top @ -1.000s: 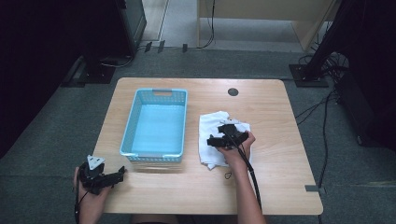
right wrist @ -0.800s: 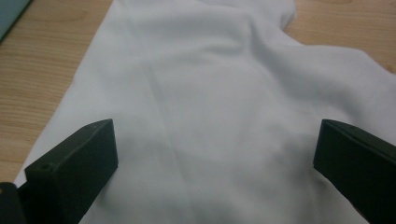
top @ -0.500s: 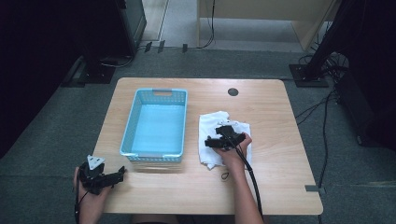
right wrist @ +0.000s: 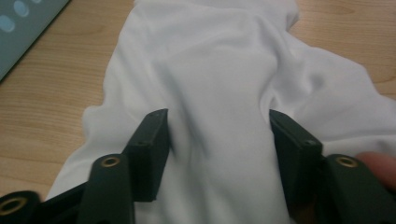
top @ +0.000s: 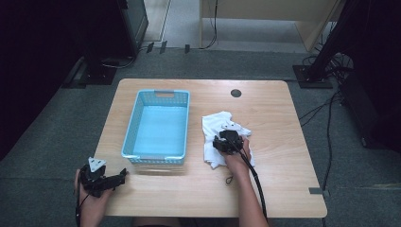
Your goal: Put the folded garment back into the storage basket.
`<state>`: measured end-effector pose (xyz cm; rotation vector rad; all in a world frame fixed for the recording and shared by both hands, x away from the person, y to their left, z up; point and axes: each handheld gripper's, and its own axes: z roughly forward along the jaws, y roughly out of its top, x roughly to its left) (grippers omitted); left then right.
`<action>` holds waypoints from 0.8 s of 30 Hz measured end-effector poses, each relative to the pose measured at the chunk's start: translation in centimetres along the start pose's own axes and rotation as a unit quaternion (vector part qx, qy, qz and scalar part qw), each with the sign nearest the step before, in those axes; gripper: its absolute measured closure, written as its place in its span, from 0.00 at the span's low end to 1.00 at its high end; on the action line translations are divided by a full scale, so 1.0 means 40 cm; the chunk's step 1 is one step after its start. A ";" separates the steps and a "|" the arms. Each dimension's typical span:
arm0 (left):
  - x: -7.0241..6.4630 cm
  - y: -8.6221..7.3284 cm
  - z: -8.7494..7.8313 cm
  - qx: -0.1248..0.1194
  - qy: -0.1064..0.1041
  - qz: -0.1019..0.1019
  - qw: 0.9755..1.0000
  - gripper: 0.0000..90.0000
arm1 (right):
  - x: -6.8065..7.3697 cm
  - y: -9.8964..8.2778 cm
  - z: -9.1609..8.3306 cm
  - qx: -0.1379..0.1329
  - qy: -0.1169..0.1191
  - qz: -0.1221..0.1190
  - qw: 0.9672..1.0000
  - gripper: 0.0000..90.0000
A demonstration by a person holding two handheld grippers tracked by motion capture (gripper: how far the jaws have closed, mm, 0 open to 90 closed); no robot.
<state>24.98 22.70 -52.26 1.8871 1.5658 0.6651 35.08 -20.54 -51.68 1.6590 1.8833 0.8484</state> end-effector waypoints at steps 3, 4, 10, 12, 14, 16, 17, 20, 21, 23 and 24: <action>0.000 0.000 0.000 0.000 0.000 0.000 1.000 0.00 | -0.002 0.001 -0.001 -0.003 -0.005 0.008 1.000 0.61; 0.000 0.000 0.000 0.000 0.000 0.000 1.000 0.00 | -0.002 0.001 -0.001 -0.004 -0.005 0.010 1.000 0.65; 0.000 0.000 0.000 0.000 0.000 0.000 1.000 0.00 | -0.002 0.007 -0.002 0.003 0.003 0.017 1.000 0.81; 0.000 0.000 0.000 0.000 0.000 0.000 1.000 0.00 | -0.005 0.009 -0.003 0.006 0.007 0.028 1.000 0.82; 0.000 0.000 0.000 0.000 0.000 0.000 1.000 0.00 | -0.010 0.013 -0.004 0.011 0.015 0.040 0.999 0.84; 0.000 0.000 0.000 0.000 0.000 0.000 1.000 0.00 | -0.013 0.015 -0.006 0.013 0.018 0.044 0.999 0.84; 0.000 0.000 0.000 0.000 0.000 0.000 1.000 0.00 | -0.013 0.016 -0.007 0.012 0.017 0.043 0.999 0.84; 0.000 0.000 0.000 0.000 0.000 0.000 1.000 0.00 | -0.007 0.022 -0.018 0.007 0.016 0.039 0.999 0.84; 0.000 0.000 0.000 0.000 0.000 0.000 1.000 0.00 | -0.005 0.026 -0.025 0.003 0.017 0.040 0.999 0.84; 0.000 0.000 0.000 0.000 0.000 0.000 1.000 0.00 | -0.001 0.034 -0.035 -0.004 0.020 0.036 0.999 0.84; 0.000 0.000 0.000 0.000 0.000 0.000 1.000 0.00 | 0.002 0.041 -0.044 -0.008 0.019 0.035 0.999 0.84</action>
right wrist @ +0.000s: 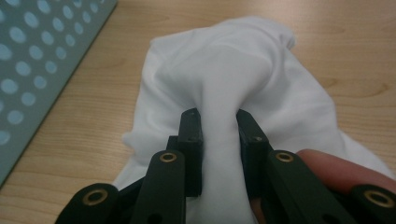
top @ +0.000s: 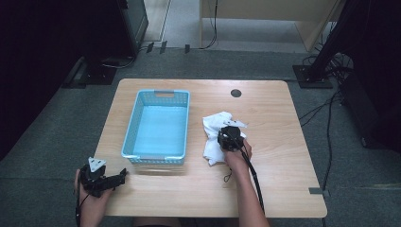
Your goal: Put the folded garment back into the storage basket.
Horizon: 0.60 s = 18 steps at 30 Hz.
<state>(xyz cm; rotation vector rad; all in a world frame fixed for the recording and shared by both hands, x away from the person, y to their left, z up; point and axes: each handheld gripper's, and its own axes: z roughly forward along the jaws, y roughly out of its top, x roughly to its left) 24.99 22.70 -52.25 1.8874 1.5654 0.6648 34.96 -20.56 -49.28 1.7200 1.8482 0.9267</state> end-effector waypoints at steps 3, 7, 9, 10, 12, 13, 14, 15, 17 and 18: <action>0.000 0.000 0.000 0.000 0.000 0.000 1.000 0.00 | 0.008 0.016 -0.016 -0.008 -0.003 -0.005 1.000 0.84; 0.000 0.000 0.000 -0.001 0.000 -0.001 1.000 0.00 | 0.017 0.028 -0.027 -0.010 -0.006 -0.021 1.000 0.84; 0.000 0.000 0.000 -0.001 0.000 -0.001 1.000 0.00 | 0.017 0.030 -0.030 -0.009 -0.003 -0.022 1.000 0.84; 0.000 0.000 0.000 -0.001 0.000 -0.001 1.000 0.00 | 0.017 0.029 -0.030 -0.008 -0.002 -0.023 1.000 0.84; 0.000 0.000 0.000 -0.001 0.000 -0.001 1.000 0.00 | 0.013 0.027 -0.028 -0.005 -0.001 -0.021 1.000 0.82; 0.000 0.000 0.000 -0.001 0.000 -0.001 1.000 0.00 | 0.010 0.024 -0.026 -0.001 0.004 -0.015 1.000 0.75; 0.000 0.000 0.000 -0.001 0.000 -0.001 1.000 0.00 | 0.007 0.023 -0.024 0.001 0.010 -0.010 1.000 0.63; 0.000 0.000 0.000 -0.001 0.000 0.000 1.000 0.00 | 0.004 0.019 -0.019 0.004 0.016 -0.011 1.000 0.52; 0.000 0.000 0.000 -0.001 0.000 0.000 1.000 0.00 | 0.003 0.015 -0.009 0.017 0.012 -0.016 1.000 0.29; 0.000 0.000 0.000 -0.001 0.000 0.000 1.000 0.00 | 0.005 0.013 -0.001 0.029 0.005 -0.023 0.999 0.17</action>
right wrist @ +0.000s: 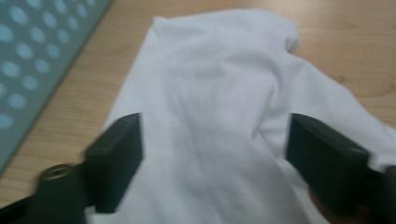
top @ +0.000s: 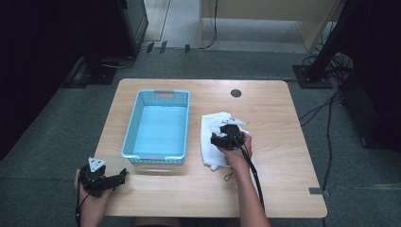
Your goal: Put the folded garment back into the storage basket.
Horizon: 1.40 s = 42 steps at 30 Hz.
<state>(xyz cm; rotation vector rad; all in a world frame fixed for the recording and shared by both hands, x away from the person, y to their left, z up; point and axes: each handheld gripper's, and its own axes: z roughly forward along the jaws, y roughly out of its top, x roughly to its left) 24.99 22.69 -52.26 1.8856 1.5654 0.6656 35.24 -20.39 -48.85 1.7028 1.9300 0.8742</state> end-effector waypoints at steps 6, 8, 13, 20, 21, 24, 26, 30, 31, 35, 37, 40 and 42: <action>0.000 0.000 0.000 0.001 0.000 0.000 1.000 0.00 | 0.005 -0.007 0.021 0.020 -0.034 -0.002 0.999 0.00; 0.000 0.000 0.000 0.001 0.000 0.000 1.000 0.00 | 0.001 -0.008 0.030 0.022 -0.043 0.010 0.999 0.00; 0.000 0.000 0.000 0.001 0.000 0.000 1.000 0.00 | -0.006 -0.019 0.067 0.047 -0.066 0.018 0.997 0.00; 0.000 0.000 0.000 0.001 0.000 0.001 1.000 0.00 | 0.002 -0.035 0.070 0.021 -0.049 0.009 0.999 0.06; 0.000 0.000 0.000 0.001 0.000 0.001 1.000 0.00 | 0.005 -0.037 0.067 0.018 -0.046 0.007 0.999 0.12; 0.000 0.000 0.000 0.001 0.000 0.000 1.000 0.00 | 0.016 -0.040 0.056 0.004 -0.033 -0.003 0.999 0.35; 0.000 0.000 0.000 0.001 0.000 0.000 1.000 0.00 | 0.016 -0.038 0.053 -0.004 -0.031 0.002 1.000 0.56; 0.000 0.000 0.000 0.000 0.000 0.000 1.000 0.00 | 0.001 -0.035 0.052 -0.010 -0.013 0.016 1.000 0.80; 0.000 0.000 0.000 0.000 0.000 0.000 1.000 0.00 | -0.006 -0.032 0.052 -0.007 -0.007 0.029 1.000 0.83; 0.000 0.000 0.000 0.000 0.000 -0.001 1.000 0.00 | -0.009 -0.028 0.052 -0.005 -0.004 0.037 0.999 0.85; 0.000 0.000 0.000 0.000 0.000 0.000 1.000 0.00 | -0.004 -0.025 0.049 -0.008 -0.010 0.038 0.999 0.85; 0.000 0.000 0.000 0.000 0.000 -0.001 1.000 0.00 | 0.003 -0.016 0.039 -0.018 -0.011 0.041 0.999 0.85; 0.000 0.000 0.000 0.000 0.000 -0.001 1.000 0.00 | 0.011 -0.006 0.030 -0.021 -0.011 0.037 0.999 0.85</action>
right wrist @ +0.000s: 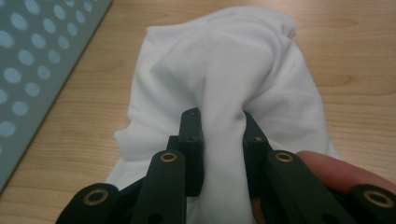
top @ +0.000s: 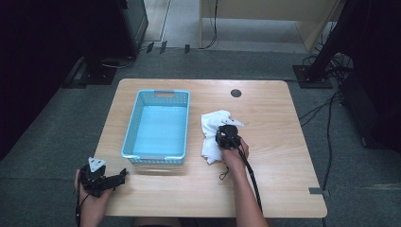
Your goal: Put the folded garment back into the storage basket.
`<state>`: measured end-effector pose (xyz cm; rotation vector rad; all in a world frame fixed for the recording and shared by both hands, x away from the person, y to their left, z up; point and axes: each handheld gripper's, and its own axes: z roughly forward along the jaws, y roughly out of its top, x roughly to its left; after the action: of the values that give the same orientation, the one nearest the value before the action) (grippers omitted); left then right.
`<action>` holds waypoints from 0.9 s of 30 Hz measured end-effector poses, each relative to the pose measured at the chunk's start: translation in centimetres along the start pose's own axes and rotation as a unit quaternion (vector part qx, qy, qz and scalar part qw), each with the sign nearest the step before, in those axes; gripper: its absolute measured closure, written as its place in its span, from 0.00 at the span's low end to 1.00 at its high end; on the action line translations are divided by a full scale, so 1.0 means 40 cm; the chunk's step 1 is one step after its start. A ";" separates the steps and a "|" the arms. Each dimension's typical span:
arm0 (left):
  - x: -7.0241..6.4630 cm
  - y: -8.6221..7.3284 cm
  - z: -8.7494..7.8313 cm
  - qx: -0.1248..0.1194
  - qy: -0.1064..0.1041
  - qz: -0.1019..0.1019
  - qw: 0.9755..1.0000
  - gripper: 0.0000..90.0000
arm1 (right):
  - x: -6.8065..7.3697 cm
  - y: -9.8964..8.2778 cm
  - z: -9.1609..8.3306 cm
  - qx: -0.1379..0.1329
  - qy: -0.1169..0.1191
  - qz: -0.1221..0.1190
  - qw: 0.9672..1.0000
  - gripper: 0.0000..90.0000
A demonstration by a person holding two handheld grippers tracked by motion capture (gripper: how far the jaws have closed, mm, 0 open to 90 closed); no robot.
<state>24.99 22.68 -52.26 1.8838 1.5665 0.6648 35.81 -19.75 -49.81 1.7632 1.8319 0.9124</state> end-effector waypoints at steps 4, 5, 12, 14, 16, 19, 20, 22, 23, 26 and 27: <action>0.000 0.000 0.000 0.000 0.000 0.000 1.000 0.00 | 0.017 0.026 -0.024 -0.010 0.002 -0.003 1.000 0.85; 0.000 0.000 0.000 0.000 0.000 0.000 1.000 0.00 | 0.022 0.034 -0.032 -0.014 0.003 -0.004 1.000 0.85; 0.000 0.000 0.000 0.000 0.000 0.000 1.000 0.00 | 0.060 0.090 -0.085 -0.038 0.010 -0.014 0.999 0.84; 0.000 0.000 0.000 0.000 0.000 0.000 1.000 0.00 | 0.074 0.106 -0.101 -0.046 0.013 -0.017 0.999 0.84; 0.000 0.000 0.000 0.000 0.000 0.000 1.000 0.00 | 0.088 0.122 -0.116 -0.054 0.017 -0.021 0.998 0.84; 0.000 0.000 0.000 0.001 0.000 0.000 1.000 0.00 | 0.112 0.143 -0.138 -0.063 0.023 -0.030 0.997 0.84; 0.000 0.000 0.000 0.001 0.000 0.000 1.000 0.00 | 0.120 0.149 -0.144 -0.067 0.025 -0.033 0.997 0.84; 0.000 0.000 0.000 0.001 0.000 0.000 1.000 0.00 | 0.136 0.160 -0.155 -0.073 0.029 -0.038 0.996 0.84; 0.000 0.000 0.000 0.001 0.000 0.000 1.000 0.00 | 0.142 0.163 -0.158 -0.074 0.030 -0.040 0.996 0.84; 0.000 0.000 0.000 0.000 0.000 0.000 1.000 0.00 | 0.167 0.178 -0.170 -0.080 0.036 -0.048 0.995 0.84; 0.000 0.000 0.000 0.000 0.000 0.000 1.000 0.00 | 0.172 0.181 -0.173 -0.081 0.037 -0.049 0.995 0.84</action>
<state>24.99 22.68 -52.26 1.8839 1.5673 0.6649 35.33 -14.25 -38.96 1.5474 1.8160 1.0699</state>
